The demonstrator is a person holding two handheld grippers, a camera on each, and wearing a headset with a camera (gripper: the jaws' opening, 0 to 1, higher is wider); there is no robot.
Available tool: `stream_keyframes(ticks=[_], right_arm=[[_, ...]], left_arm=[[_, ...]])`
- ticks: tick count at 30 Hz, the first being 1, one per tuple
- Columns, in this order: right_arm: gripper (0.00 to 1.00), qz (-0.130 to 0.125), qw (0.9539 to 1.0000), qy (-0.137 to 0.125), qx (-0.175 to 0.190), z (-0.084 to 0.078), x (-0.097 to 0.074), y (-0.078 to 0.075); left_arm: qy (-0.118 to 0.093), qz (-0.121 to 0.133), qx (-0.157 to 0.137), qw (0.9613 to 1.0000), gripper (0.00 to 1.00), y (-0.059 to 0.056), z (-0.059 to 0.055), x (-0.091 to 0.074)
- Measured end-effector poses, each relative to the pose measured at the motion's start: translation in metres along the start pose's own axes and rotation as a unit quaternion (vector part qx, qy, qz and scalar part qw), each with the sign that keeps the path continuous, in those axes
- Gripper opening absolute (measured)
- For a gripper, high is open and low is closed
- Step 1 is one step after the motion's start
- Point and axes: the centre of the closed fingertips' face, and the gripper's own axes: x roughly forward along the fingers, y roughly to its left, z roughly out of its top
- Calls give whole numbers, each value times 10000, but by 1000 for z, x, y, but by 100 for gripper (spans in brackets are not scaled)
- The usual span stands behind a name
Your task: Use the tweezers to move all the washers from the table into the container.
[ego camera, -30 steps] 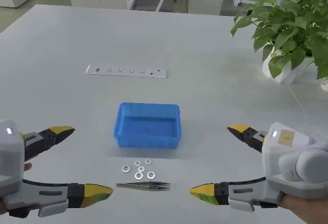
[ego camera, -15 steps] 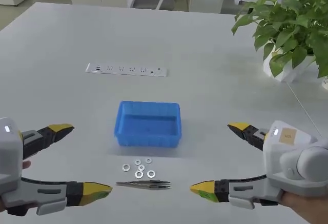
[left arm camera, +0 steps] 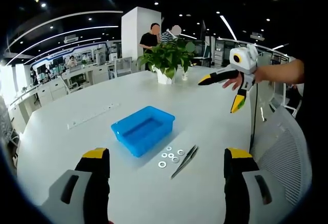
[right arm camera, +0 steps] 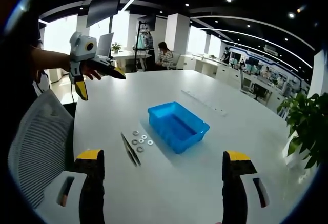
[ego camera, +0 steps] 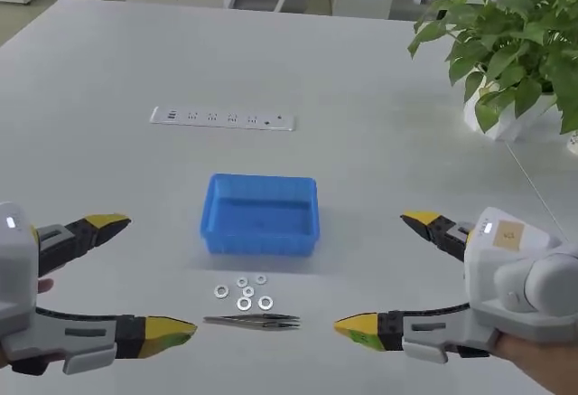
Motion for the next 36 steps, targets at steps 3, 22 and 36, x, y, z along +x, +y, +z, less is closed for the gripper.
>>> stream_keyframes(ticks=[3, 22, 36], right_arm=[[97, 0, 10000, 2, -4, 0, 0, 0], [96, 52, 9999, 45, -98, -1, 2, -3], [85, 407, 9974, 293, -524, -6, 8, -3]], left_arm=[[12, -8, 1, 10000, 98, 0, -1, 0], [60, -39, 81, 9999, 96, 5, -1, 0], [488, -411, 390, 9972, 83, 6, -13, 7]])
